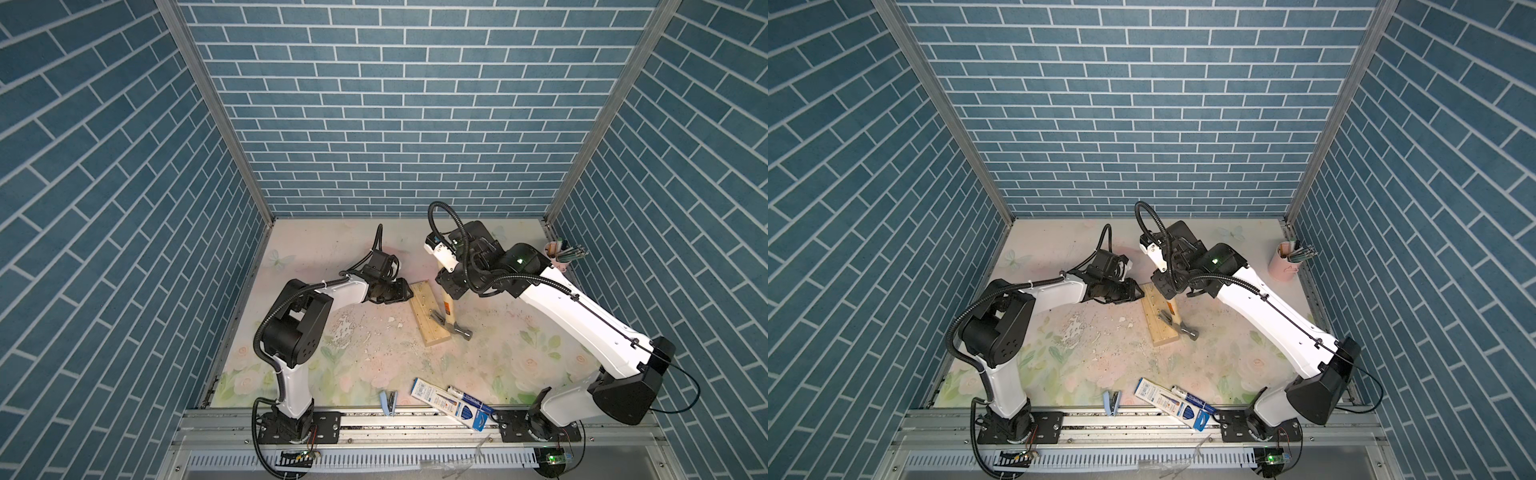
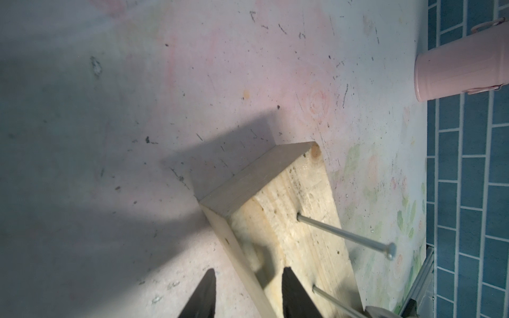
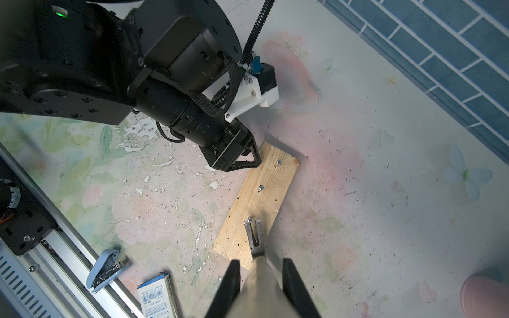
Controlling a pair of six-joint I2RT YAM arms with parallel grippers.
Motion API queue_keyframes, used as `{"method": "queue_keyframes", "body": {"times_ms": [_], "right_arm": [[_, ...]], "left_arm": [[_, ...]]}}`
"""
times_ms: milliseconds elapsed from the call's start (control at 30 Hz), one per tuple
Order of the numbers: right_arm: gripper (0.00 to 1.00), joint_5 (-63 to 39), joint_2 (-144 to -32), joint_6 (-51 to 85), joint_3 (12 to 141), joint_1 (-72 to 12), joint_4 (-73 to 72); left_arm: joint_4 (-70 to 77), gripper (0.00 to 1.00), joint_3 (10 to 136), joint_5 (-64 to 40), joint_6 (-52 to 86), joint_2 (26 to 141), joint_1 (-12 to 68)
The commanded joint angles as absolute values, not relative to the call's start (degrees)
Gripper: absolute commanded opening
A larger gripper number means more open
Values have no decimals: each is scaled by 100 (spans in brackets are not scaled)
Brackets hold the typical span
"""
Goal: Use a claw hammer to pull out a nail
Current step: Remove the nail from the mounting plate.
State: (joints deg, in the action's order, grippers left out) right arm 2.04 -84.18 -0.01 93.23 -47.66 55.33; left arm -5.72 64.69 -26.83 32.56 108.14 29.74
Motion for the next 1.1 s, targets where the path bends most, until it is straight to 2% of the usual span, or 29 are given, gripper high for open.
{"method": "queue_keyframes", "body": {"times_ms": [0, 667, 1067], "right_arm": [[0, 126, -8400, -180, 9614, -4732, 4967], [0, 219, -8311, -229, 9526, -4726, 4655], [0, 392, -7287, -39, 7968, -4732, 3243]], "left_arm": [[-633, 41, 6565, -2638, 3226, 10900, 2936], [-684, 41, 6573, -2645, 3242, 10930, 2906], [-722, 41, 6582, -2623, 3253, 10995, 2904]]}}
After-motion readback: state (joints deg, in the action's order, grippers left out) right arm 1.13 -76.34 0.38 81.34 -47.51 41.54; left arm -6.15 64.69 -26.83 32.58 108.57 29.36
